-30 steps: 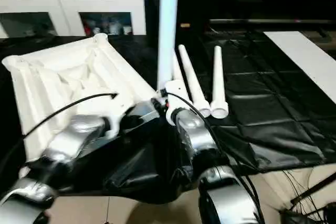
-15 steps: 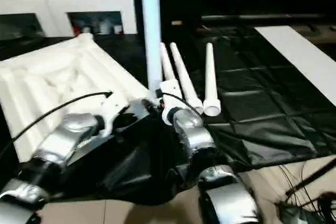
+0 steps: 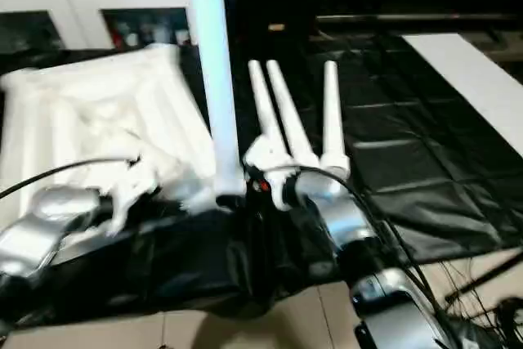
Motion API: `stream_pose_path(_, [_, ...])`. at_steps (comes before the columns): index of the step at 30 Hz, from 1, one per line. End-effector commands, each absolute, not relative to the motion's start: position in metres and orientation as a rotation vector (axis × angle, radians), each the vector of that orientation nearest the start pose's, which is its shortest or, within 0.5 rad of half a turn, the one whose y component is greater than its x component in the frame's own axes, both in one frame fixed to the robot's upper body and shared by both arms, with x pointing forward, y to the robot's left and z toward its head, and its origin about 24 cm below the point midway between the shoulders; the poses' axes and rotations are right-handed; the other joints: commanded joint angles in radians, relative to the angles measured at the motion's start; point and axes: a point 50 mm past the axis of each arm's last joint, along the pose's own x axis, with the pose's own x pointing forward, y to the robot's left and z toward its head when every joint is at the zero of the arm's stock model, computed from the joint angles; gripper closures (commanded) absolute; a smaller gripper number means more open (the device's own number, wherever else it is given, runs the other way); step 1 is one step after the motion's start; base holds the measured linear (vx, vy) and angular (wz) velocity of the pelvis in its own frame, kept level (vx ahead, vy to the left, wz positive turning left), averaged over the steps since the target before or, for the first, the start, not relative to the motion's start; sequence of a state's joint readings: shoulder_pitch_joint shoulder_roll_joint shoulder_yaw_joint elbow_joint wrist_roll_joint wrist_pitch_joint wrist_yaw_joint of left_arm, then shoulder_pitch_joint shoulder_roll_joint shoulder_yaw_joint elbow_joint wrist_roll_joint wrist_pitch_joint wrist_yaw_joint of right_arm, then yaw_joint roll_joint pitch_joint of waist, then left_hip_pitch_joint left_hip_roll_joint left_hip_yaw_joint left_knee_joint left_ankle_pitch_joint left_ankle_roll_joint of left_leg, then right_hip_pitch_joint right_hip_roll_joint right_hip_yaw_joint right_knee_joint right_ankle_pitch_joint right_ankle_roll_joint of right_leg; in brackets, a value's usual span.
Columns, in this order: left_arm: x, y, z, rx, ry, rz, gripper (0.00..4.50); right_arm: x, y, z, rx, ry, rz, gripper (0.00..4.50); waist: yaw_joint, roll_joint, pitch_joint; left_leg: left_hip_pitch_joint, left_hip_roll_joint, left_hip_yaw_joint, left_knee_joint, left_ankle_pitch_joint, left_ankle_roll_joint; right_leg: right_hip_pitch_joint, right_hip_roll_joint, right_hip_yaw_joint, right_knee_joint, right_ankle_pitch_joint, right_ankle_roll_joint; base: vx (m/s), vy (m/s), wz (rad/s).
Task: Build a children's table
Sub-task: Rotate leg to tighten
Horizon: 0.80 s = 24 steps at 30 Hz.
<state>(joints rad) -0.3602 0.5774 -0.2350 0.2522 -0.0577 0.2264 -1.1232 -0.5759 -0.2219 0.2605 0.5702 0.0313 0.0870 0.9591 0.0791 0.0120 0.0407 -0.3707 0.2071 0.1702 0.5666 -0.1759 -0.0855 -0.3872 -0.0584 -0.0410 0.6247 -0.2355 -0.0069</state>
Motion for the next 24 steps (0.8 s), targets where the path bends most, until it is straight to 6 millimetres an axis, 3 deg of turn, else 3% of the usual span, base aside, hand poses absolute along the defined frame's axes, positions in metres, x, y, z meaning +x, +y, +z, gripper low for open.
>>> stream_pose_path(1, [0.2751,0.1858,0.0506,0.425,0.541,-1.230,4.50,0.3172,-0.0916,0.0570,-0.287,0.262,1.228,0.23,0.002,0.006,-0.051,0.014,0.024,0.001,-0.054,-0.138,0.044,0.044,-0.061,0.037,-0.058,0.084,-0.238,0.000,0.000,0.00])
stream_pose_path(5, [0.2743,0.1875,0.0525,0.425,0.539,-1.236,4.50,0.3151,-0.0925,0.0547,-0.305,0.274,1.260,0.23,0.006,0.003,-0.049,0.015,0.022,0.002,-0.055,-0.144,0.027,0.043,-0.063,0.041,-0.060,0.060,-0.230,0.000,0.000,0.00])
stream_pose_path(9, [0.2745,0.1877,0.0532,0.427,0.536,-1.236,4.50,0.3145,-0.0933,0.0535,-0.310,0.282,1.272,0.23,0.007,0.000,-0.052,0.013,0.020,0.001,-0.051,-0.107,0.031,0.047,-0.061,0.040,-0.054,0.122,-0.232,0.000,0.000,0.00])
stream_pose_path(10, [0.2747,0.1875,0.0534,0.426,0.537,-1.237,4.50,0.3147,-0.0936,0.0533,-0.307,0.286,1.272,0.50,0.008,-0.001,-0.053,0.012,0.018,0.001,-0.049,-0.097,0.035,0.048,-0.061,0.040,-0.052,0.140,-0.234,0.000,0.000,0.00])
stream_pose_path(24, [0.2762,0.1866,0.0539,0.423,0.543,-1.244,4.50,0.3158,-0.0944,0.0488,-0.298,0.312,1.275,1.67,0.009,-0.001,-0.053,0.013,0.019,0.000,-0.047,-0.099,0.036,0.049,-0.061,0.038,-0.050,0.136,-0.244,0.000,0.000,0.00])
